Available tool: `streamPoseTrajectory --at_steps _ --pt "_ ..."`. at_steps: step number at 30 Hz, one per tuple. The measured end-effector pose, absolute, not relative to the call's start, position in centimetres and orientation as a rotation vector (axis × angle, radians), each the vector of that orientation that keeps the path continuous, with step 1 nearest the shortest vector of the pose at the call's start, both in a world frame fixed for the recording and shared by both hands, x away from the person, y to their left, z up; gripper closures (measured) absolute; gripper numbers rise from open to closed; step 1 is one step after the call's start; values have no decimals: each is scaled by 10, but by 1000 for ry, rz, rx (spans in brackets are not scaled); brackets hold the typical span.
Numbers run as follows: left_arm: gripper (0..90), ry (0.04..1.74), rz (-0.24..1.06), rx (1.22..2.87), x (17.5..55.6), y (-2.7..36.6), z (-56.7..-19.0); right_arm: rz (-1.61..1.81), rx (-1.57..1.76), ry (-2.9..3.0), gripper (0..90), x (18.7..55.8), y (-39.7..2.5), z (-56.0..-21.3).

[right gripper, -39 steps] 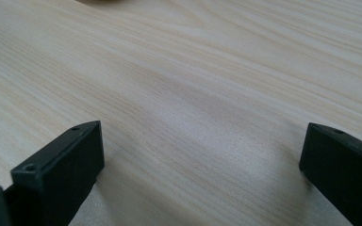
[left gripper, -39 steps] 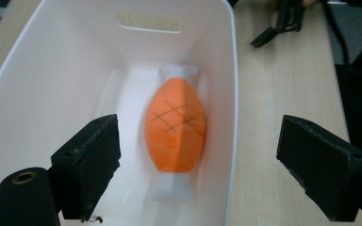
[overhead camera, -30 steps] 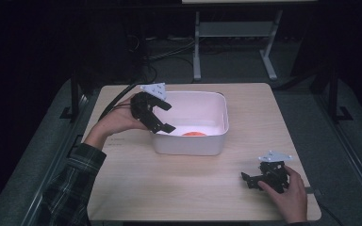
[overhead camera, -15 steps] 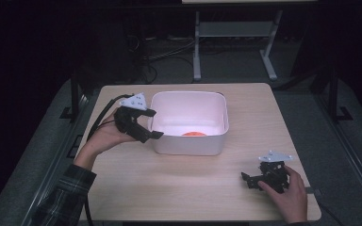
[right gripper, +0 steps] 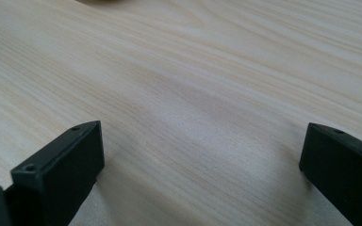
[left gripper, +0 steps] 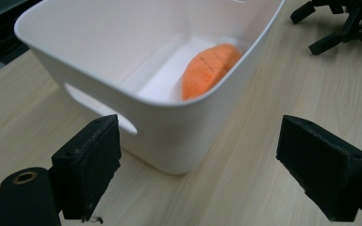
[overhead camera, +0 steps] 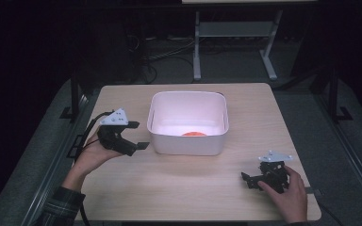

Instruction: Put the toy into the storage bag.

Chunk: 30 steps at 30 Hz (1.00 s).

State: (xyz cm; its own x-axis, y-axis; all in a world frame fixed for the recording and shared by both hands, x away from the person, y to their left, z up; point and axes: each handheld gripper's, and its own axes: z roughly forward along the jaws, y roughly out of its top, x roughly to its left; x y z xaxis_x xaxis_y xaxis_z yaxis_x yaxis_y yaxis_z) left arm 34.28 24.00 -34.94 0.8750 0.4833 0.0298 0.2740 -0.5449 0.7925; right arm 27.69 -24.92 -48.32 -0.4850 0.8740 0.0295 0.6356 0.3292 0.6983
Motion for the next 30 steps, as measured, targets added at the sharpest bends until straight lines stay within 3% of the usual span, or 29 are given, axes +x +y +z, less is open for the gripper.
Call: streamPoseTrajectory --at_steps 30 --pt "140 796 408 2161 287 275 -429 936 1341 2247 0 277 -249 -483"
